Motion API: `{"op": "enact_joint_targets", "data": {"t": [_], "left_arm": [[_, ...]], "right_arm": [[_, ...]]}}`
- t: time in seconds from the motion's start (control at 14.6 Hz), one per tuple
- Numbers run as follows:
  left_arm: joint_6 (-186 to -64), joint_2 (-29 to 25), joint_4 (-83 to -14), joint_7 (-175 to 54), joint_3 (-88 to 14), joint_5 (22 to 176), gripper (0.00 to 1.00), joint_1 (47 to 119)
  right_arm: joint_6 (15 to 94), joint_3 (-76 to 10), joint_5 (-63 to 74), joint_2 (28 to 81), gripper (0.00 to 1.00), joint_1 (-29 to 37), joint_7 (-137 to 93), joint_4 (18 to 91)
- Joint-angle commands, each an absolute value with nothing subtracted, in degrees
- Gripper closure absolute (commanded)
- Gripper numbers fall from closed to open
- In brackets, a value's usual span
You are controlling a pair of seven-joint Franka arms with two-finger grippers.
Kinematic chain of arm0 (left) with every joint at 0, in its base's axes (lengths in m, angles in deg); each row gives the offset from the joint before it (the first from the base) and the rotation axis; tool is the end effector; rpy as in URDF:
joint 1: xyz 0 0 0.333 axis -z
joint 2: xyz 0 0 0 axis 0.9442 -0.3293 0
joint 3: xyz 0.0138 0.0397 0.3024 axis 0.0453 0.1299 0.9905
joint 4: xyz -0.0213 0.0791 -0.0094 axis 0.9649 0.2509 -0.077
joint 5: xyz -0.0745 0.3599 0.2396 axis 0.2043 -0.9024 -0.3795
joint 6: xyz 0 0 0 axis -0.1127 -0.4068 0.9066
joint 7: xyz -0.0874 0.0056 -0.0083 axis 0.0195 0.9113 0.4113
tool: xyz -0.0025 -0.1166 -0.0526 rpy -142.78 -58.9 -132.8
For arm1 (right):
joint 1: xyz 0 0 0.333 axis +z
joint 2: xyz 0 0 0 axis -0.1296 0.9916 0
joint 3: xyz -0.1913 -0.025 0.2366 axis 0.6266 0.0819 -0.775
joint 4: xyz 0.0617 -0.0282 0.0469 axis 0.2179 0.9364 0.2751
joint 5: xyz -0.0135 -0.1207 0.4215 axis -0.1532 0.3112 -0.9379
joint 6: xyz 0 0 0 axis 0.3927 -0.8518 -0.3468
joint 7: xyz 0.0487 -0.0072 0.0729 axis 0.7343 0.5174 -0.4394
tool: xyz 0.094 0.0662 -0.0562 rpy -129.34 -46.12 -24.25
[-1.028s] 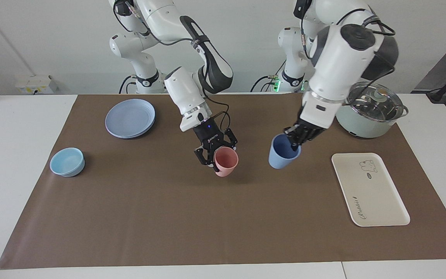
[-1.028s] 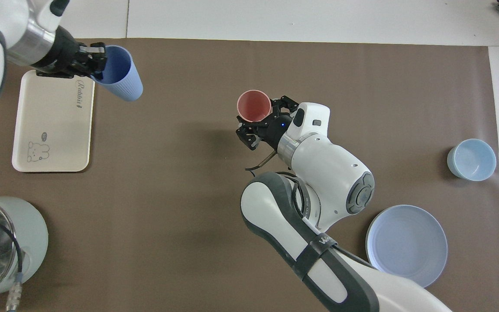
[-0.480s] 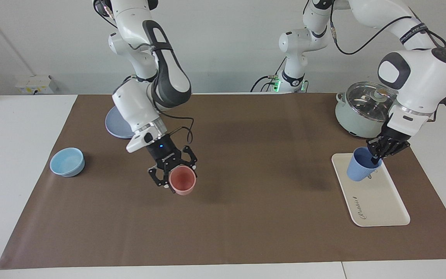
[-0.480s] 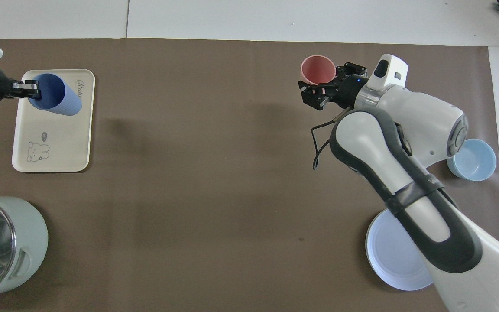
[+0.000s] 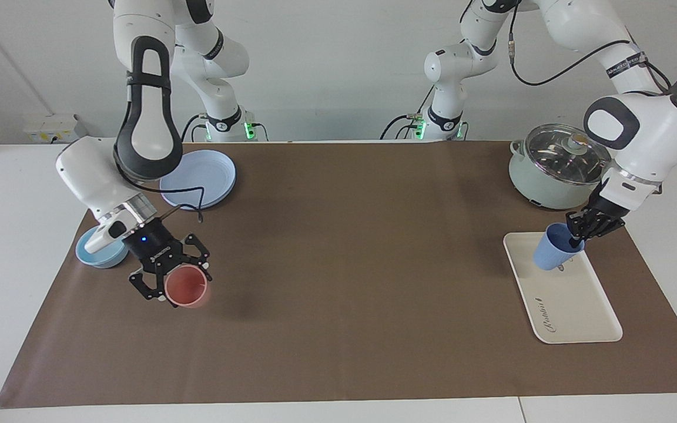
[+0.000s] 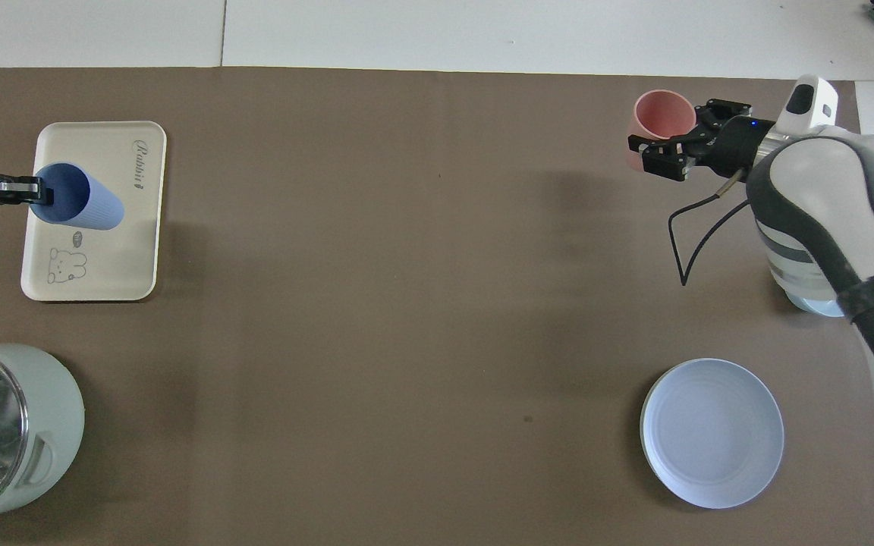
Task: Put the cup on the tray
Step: 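Lower the blue cup onto the tray while the right gripper carries back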
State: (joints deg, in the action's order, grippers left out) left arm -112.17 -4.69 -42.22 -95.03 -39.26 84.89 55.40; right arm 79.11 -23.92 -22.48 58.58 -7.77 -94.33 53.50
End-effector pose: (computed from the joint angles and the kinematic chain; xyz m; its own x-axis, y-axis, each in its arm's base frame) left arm 0.6694 0.1122 0.3887 0.9780 -0.0374 0.2052 -0.0660 -0.9888 0.1342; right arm 0.7172 -0.0174 0.3499 0.5827 0.3883 0.7139 0.6288 -0.7720 -0.0934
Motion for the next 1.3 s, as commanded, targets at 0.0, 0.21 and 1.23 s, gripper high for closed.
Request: {"op": "enact_joint_targets", "data": {"t": [0.0, 0.21, 1.23], "left_arm": [[-117.1, -7.3, -43.6, -98.4, -39.9, 86.9, 1.0, 54.5], [-120.3, -10.4, -43.5, -98.9, -39.9, 86.9, 1.0, 54.1], [-96.7, -10.6, -26.8, -87.6, -39.9, 79.6, 0.0, 58.7]], "right_arm": [[76.1, -25.0, -28.4, 60.7, 1.0, -10.9, -104.5, 53.2], [70.3, -25.0, -34.1, 63.9, 1.0, -15.8, -115.4, 53.2], [62.6, -24.9, -39.2, 67.6, 1.0, -21.9, -128.5, 53.4]]}}
